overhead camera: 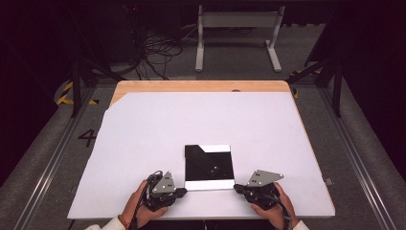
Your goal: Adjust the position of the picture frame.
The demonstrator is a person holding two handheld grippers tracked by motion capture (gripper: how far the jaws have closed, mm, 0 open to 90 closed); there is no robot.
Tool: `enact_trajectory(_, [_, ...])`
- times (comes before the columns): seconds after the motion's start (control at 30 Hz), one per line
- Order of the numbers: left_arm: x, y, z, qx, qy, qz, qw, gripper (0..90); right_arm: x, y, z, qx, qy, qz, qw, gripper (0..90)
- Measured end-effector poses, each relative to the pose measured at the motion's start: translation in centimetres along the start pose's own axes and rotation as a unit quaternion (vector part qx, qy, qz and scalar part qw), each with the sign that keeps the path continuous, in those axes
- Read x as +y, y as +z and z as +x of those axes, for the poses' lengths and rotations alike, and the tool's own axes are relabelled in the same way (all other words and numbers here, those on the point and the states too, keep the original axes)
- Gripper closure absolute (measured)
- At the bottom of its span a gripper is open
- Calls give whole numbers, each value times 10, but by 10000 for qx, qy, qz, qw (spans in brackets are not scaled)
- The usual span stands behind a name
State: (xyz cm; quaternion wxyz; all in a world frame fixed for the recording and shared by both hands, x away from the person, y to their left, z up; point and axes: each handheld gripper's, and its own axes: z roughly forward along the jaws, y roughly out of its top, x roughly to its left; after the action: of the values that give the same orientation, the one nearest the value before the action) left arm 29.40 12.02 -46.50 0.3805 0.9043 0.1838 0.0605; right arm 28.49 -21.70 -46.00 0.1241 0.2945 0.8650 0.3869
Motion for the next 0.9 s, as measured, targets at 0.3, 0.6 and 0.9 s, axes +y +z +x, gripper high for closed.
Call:
enact_trajectory(0.3, [6, 6, -3, 229, 89, 15, 9997, 900, 1, 2, 3, 35, -92, -2, 10000, 900])
enact_trajectory(0.6, [9, 9, -6, 462, 220, 56, 9987, 900, 3, 4, 5, -38, -173, -24, 9998, 900])
enact_trajectory(0.9, [12, 13, 4, 520, 193, -2, 9985, 900, 7, 10, 5, -134, -204, -36, 9997, 900])
